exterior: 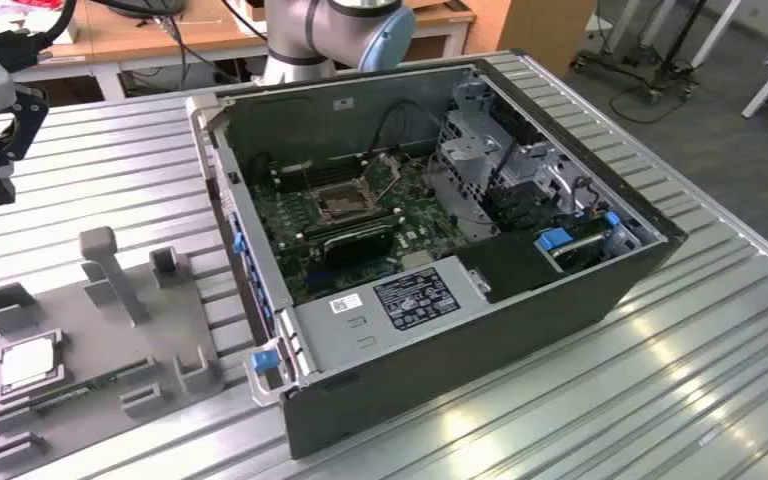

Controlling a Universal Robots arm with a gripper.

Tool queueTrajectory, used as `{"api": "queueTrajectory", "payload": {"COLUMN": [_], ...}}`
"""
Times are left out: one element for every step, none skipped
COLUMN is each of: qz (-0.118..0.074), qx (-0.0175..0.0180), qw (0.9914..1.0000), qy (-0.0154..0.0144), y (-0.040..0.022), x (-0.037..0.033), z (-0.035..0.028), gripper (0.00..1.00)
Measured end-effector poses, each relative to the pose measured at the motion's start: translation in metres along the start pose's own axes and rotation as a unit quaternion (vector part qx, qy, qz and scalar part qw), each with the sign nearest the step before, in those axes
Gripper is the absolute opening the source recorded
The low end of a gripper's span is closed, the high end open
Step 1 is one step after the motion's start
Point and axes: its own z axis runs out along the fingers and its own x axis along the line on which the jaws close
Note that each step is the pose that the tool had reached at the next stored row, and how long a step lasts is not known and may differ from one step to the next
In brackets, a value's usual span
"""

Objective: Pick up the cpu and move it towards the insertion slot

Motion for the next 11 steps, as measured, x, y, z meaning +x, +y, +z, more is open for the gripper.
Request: {"api": "queueTrajectory", "payload": {"qz": [0.000, 0.000, 0.000, 0.000, 0.000, 0.000, 0.000, 0.000, 0.000, 0.000, 0.000], "qx": [0.0000, 0.0000, 0.0000, 0.0000, 0.0000, 0.0001, 0.0000, 0.0000, 0.0000, 0.0000, 0.0000], "qw": [1.00000, 1.00000, 1.00000, 1.00000, 1.00000, 1.00000, 1.00000, 1.00000, 1.00000, 1.00000, 1.00000], "qy": [0.0000, 0.0000, 0.0000, 0.0000, 0.0000, 0.0001, 0.0001, 0.0000, 0.0000, 0.0000, 0.0000], "y": [0.0000, 0.0000, 0.0000, 0.0000, -0.0001, -0.0002, -0.0004, -0.0006, -0.0008, -0.0010, -0.0012], "x": [0.0000, 0.0000, 0.0000, 0.0000, 0.0000, 0.0002, 0.0003, 0.0005, 0.0007, 0.0010, 0.0013], "z": [0.0000, 0.0000, 0.0000, 0.0000, -0.0001, -0.0001, -0.0001, 0.0000, 0.0000, -0.0001, -0.0001], "gripper": [0.11, 0.11, 0.11, 0.11, 0.11, 0.11, 0.11, 0.11, 0.11, 0.11, 0.11]}}
